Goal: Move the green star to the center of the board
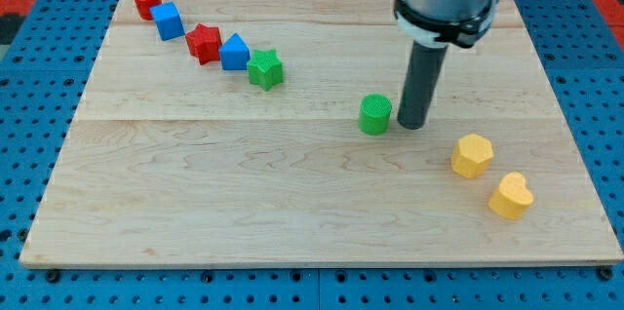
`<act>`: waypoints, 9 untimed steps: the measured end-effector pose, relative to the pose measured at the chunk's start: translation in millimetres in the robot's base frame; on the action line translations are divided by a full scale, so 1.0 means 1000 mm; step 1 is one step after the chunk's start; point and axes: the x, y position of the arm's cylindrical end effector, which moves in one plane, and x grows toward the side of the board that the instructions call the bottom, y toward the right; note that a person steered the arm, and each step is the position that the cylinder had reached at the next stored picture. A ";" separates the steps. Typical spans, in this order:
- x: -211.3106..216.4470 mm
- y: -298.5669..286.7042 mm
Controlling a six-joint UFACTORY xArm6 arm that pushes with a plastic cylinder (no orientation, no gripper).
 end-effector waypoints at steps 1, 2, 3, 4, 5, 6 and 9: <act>-0.035 -0.020; -0.064 -0.115; -0.097 -0.113; -0.128 -0.148; -0.124 -0.196; -0.099 -0.199; -0.067 -0.192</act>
